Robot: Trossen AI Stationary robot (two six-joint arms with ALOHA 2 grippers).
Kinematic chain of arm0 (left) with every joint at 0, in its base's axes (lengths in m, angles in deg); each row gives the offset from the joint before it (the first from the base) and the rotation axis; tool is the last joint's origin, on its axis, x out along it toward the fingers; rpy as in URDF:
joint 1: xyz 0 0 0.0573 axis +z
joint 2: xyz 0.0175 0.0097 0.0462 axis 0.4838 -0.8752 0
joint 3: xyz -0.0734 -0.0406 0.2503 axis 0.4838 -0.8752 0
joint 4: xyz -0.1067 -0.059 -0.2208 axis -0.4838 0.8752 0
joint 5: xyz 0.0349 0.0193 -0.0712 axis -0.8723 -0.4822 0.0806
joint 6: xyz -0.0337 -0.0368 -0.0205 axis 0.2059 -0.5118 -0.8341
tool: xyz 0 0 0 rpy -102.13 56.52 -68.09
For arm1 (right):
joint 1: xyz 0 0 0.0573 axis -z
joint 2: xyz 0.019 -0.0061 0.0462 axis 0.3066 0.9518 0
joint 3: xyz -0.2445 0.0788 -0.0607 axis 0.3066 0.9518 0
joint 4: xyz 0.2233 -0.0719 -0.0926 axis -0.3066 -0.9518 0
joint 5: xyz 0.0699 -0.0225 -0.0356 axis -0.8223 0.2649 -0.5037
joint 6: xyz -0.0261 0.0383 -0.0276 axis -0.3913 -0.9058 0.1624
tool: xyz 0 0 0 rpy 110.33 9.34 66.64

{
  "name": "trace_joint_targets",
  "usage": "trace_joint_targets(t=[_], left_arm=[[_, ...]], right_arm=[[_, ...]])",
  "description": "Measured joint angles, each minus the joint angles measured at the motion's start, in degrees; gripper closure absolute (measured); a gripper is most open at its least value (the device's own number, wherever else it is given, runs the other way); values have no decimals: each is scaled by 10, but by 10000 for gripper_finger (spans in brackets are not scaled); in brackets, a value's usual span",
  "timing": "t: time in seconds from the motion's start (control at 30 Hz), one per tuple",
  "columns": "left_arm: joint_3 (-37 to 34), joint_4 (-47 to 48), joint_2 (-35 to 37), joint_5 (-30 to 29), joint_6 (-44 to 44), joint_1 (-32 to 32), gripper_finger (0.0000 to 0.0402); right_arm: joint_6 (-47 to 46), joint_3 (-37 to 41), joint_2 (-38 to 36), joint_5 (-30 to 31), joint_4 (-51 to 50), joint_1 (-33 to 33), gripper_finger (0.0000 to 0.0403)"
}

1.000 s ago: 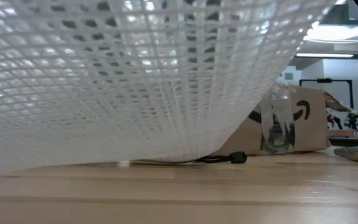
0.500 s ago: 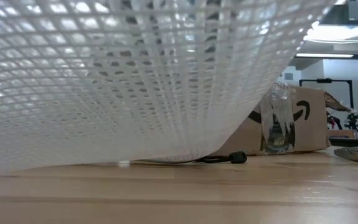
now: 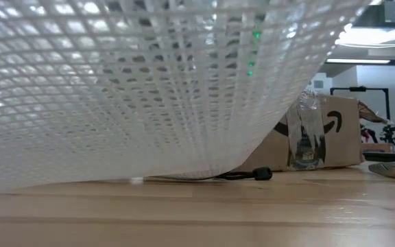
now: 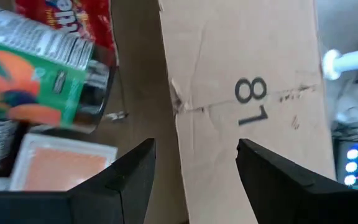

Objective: Unpack boxes
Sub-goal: Open the box using the cutter

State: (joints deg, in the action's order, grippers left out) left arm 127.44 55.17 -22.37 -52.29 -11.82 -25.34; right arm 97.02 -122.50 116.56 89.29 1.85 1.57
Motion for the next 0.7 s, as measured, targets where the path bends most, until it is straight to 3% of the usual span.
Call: trace_joint_targets(t=[0.2,0.53,0.63,0.7], left_arm=[[0,-2,0,0,-3,0,402],[0,-3,0,-1,3,-2,402],[0,-2,0,-1,3,-6,402],[0,-1,0,-1,3,-9,402]], right_arm=[[21,49,0,16,92,16,215],[39,69,26,49,136,18,246],[52,71,33,101,155,17,274],[62,68,32,122,165,18,316]])
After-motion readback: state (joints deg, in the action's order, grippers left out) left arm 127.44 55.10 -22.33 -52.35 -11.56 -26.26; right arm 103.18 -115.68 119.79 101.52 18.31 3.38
